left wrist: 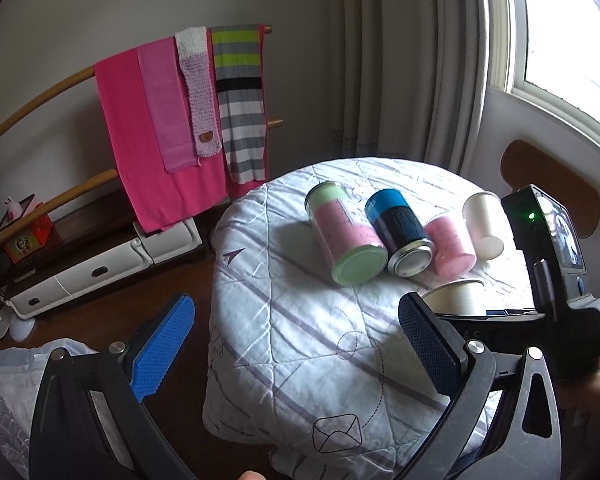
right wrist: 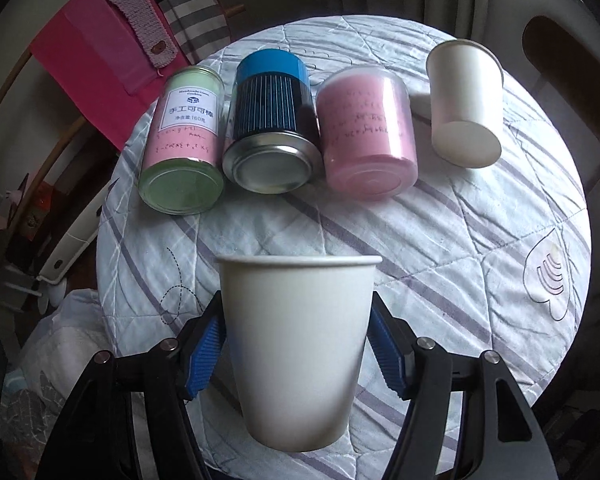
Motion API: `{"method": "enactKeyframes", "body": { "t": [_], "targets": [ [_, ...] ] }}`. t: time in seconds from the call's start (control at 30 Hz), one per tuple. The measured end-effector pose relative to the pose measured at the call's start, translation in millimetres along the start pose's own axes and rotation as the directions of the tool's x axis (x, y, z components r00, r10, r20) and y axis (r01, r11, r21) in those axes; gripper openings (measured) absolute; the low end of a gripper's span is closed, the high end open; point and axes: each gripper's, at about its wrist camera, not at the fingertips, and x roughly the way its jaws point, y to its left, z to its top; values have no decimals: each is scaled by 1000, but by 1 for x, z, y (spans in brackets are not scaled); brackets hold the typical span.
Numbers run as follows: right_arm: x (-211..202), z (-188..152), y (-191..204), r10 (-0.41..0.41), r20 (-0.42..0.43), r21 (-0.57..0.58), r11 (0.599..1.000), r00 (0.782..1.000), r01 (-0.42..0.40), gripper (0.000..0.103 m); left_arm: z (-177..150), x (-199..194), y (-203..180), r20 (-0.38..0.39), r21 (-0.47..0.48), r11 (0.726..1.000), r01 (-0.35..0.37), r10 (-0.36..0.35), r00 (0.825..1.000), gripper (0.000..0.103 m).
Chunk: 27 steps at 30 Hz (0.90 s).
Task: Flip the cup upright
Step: 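Lift the white cup with the right gripper and rotate it rim-up, then lower the cup toward the left gripper and open the right gripper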
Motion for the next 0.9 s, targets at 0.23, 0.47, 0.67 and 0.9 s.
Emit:
{"method": "enactKeyframes", "body": {
  "t": [0.23,0.47,0.67,0.9],
  "targets": [
    [-9,-1,-1,17,20,-6,1000,1000,-17,81,0,-1,-1,-8,-8,1000,1,-1,1000,103],
    [-46,-5,-17,2,117,-35,999,993,2,81,-2,-5,-18,-13,1,1000,-1,1,1000,103],
    [-94,-26,-38,-1,211,-120,992,977,27,81,-7,-6,-39,-32,-1,1000,-11,11,999,103],
    [-110,-50,-52,-36,278,-171,981,960,86,81,-10,-16,-68,-16,-23,999,23,-23,1000,103]
  ]
}}
